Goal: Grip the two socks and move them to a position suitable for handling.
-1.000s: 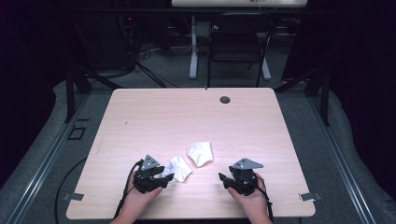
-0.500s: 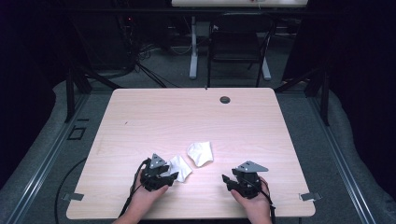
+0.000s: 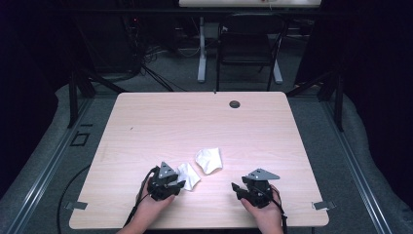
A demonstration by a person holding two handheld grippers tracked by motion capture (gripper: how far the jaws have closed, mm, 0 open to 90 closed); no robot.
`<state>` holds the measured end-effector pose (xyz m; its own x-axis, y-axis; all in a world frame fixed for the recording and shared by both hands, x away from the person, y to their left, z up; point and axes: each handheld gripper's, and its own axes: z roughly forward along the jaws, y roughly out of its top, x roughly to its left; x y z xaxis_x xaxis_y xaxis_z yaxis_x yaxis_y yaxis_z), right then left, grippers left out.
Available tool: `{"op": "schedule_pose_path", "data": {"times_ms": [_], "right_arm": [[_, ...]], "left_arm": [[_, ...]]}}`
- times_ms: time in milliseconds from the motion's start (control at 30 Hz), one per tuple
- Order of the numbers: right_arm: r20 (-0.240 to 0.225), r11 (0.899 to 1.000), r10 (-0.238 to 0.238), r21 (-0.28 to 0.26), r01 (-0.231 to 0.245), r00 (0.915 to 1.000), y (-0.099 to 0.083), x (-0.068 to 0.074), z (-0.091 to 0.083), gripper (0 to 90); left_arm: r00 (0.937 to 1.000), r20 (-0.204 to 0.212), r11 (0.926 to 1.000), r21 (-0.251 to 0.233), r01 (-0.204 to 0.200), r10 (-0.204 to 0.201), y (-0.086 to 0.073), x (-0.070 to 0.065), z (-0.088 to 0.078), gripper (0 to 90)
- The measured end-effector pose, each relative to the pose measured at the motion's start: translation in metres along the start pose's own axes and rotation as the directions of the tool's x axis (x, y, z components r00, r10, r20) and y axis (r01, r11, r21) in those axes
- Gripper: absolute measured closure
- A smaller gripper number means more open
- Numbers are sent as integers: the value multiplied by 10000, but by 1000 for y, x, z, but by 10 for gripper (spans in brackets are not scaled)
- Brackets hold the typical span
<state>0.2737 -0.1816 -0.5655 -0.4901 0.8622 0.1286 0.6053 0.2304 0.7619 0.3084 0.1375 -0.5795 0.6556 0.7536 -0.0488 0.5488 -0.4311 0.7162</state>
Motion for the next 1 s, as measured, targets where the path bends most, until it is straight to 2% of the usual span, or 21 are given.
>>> {"op": "schedule_pose_path", "data": {"times_ms": [33,133,300,400,500,633,667,700,733,767,800,833,867,933,1000], "right_arm": [[137,9998,-165,133,163,9998,1,0,-1,497],[62,9996,-258,116,257,9996,1,1,-1,496],[-285,9979,-643,28,644,9975,2,6,0,533],[-555,9975,-699,38,702,9960,2,9,1,535],[-592,9936,-1127,-64,1125,9919,3,12,3,534],[-781,9903,-1381,39,1388,9873,3,15,4,537],[-841,9900,-1393,82,1405,9867,4,17,5,544],[-836,9895,-1430,95,1443,9862,4,18,5,558],[-724,9894,-1445,55,1453,9868,4,20,4,613],[-724,9894,-1445,55,1453,9868,4,20,4,613],[-806,9901,-1400,-25,1402,9869,4,21,3,656],[-1133,9929,-1192,-156,1182,9864,5,22,2,728],[-1133,9929,-1192,-156,1182,9864,5,22,2,728],[-1453,9936,-1128,-117,1123,9829,7,23,2,802],[-1619,9916,-1289,-93,1291,9783,7,27,3,845]], "left_arm": [[9999,133,10000,-41,-73,74,0,0,0,604],[9993,309,9998,-17,-187,188,-1,0,0,604],[9952,812,9985,-15,-544,544,-1,-3,-1,608],[9943,895,9983,-33,-580,581,-2,-5,0,610],[9886,1253,9965,-64,-834,835,-2,-8,0,611],[9797,1686,9941,-159,-1077,1088,-3,-15,1,612],[9797,1686,9941,-159,-1077,1088,-3,-15,1,612],[9757,1828,9927,-169,-1195,1206,-3,-17,1,612],[9757,1828,9927,-169,-1195,1206,-3,-17,1,612],[9743,1872,9921,-207,-1237,1254,-3,-18,1,612],[9724,1958,9919,-201,-1251,1266,-3,-19,1,612],[9691,2069,9908,-173,-1339,1346,-3,-20,1,613],[9691,2069,9908,-173,-1339,1346,-3,-20,1,613],[9668,2198,9915,-197,-1289,1301,-3,-22,2,615],[9643,2301,9913,-192,-1304,1313,-3,-23,2,617]]}}
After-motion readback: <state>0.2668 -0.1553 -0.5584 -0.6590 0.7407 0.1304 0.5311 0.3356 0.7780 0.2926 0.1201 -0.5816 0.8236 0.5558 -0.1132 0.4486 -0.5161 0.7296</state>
